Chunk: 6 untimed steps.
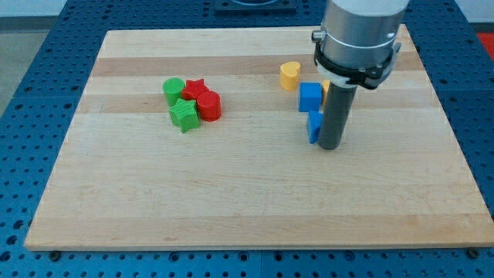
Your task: Push yellow heart slightly down
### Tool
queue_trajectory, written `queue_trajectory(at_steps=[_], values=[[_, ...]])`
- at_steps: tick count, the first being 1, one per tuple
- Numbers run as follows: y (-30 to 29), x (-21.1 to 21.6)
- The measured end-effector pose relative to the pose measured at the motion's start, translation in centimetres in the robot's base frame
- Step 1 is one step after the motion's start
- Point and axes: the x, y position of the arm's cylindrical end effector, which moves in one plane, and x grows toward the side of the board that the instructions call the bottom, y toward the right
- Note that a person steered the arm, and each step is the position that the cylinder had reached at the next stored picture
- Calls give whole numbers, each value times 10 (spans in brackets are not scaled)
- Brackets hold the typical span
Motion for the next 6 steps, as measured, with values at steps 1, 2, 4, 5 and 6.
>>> queue_trajectory(at_steps=[1,2,4,5,6], values=[[0,-17],[-2,-32],[-10,-23],[-33,10],[-64,-3]])
